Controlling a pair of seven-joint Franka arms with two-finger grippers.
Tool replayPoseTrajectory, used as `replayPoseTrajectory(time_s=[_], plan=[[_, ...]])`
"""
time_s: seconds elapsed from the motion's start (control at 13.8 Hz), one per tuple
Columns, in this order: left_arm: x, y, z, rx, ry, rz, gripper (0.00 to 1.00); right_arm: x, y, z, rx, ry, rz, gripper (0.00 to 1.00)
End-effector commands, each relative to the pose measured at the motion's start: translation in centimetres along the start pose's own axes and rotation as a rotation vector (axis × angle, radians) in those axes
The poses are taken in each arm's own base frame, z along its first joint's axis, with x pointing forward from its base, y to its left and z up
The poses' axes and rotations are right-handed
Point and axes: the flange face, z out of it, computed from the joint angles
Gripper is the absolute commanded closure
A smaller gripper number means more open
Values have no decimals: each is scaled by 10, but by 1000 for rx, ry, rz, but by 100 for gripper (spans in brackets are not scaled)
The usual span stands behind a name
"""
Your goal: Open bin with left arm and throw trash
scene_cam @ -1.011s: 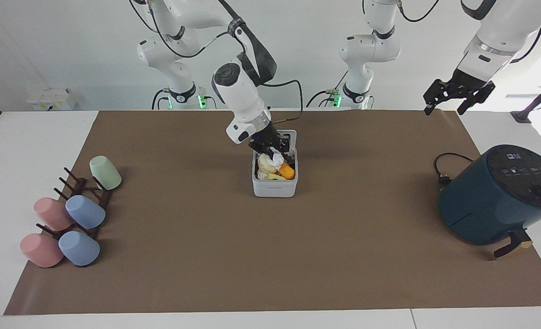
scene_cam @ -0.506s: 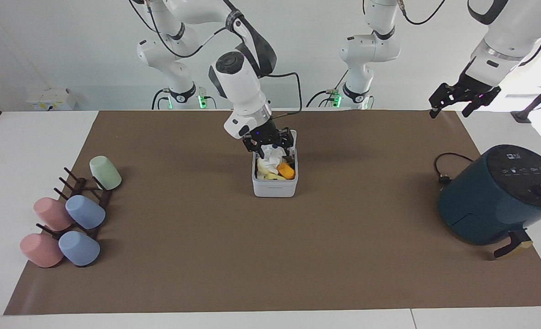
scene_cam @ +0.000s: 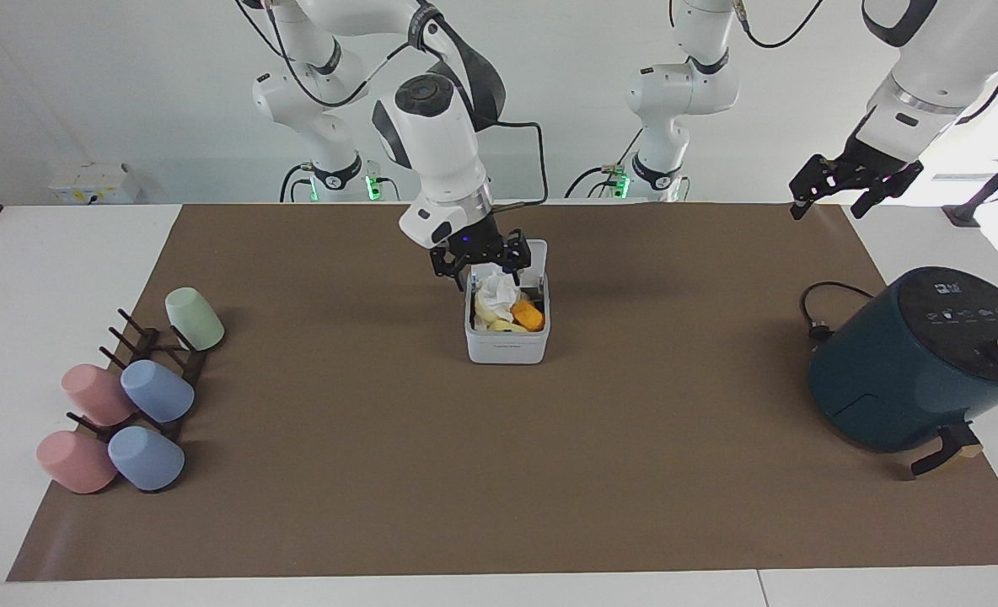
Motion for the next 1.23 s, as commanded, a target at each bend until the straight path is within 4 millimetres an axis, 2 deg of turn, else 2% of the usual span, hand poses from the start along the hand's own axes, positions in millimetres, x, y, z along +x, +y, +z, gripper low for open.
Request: replayPoseTrajectory(time_s=[0.0,0.14,0.29,0.43,0.58,0.72,0.94,1.16], plan=[[0,1,-2,-1,-16,18,0,20,40,-48,-66,12,10,0],[0,3,-2,1,-16,23,0,35,93,-88,-94,-17,54,0],[-1,4,0,1,-21,27,0,39,144,-126,-110,-71,13,0],[-2,6,0,1,-21,32,0,38,211,-160,-112,-115,30,0],[-2,6,1,1,-21,32,0,24,242,-174,-138,-185,21,0],[-1,7,1,1,-18,32,0,21,255,-160,-146,-213,43,0],[-2,8,1,3,-18,35,0,24,280,-164,-134,-212,-27,0],[-2,8,4,3,-21,35,0,32,292,-164,-155,-183,-51,0]])
